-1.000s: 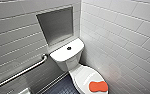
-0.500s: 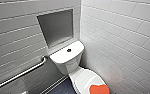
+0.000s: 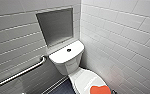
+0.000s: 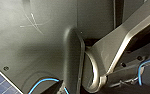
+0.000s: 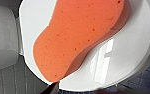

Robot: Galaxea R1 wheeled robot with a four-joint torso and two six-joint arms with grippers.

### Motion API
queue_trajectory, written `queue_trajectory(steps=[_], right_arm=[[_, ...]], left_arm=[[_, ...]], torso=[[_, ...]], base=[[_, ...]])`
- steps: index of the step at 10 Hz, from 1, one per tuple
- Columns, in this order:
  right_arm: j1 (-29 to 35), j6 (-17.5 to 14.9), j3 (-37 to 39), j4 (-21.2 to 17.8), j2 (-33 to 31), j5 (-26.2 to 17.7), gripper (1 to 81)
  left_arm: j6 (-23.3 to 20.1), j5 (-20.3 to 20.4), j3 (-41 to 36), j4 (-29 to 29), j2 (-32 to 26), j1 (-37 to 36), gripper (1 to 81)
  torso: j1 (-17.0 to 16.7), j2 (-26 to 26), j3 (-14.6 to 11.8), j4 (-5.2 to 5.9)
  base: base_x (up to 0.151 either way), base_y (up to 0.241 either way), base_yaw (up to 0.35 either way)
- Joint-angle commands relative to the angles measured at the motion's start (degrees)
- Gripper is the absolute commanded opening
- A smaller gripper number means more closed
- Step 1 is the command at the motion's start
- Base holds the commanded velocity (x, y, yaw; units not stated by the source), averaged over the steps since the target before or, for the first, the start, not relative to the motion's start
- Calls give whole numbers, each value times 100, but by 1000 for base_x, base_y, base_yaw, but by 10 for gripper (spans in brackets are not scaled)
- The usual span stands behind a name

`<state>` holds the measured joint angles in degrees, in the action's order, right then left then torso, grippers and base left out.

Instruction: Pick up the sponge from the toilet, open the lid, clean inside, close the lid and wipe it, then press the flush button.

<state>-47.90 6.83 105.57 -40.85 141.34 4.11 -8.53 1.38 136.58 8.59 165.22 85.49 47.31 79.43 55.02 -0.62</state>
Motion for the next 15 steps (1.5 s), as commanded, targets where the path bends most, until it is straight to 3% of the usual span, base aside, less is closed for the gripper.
queue_trajectory(steps=[1,2,3,6,12,15], right_arm=[[775,169,-107,-81,-208,-376,811],[925,249,-213,-81,-261,-376,811],[1101,337,-398,-90,-367,-384,811],[1216,609,-785,-81,-595,-376,811],[1286,1330,-196,-90,-235,-428,811],[1427,1435,295,-72,221,-455,811]], left_arm=[[1,-498,-70,37,-32,69,811],[1,-498,-70,37,-32,77,811],[1,-498,-70,46,-32,69,811],[18,-498,-70,55,-24,69,811],[36,-498,-70,55,-41,69,811],[45,-499,-70,63,-50,77,811]], torso=[[351,545,508,0],[485,757,692,0],[249,394,361,0],[409,658,547,0],[415,649,555,0],[415,649,557,0]], base=[[0,0,0],[0,0,0],[0,0,0],[0,0,0],[0,0,0],[0,0,0]])
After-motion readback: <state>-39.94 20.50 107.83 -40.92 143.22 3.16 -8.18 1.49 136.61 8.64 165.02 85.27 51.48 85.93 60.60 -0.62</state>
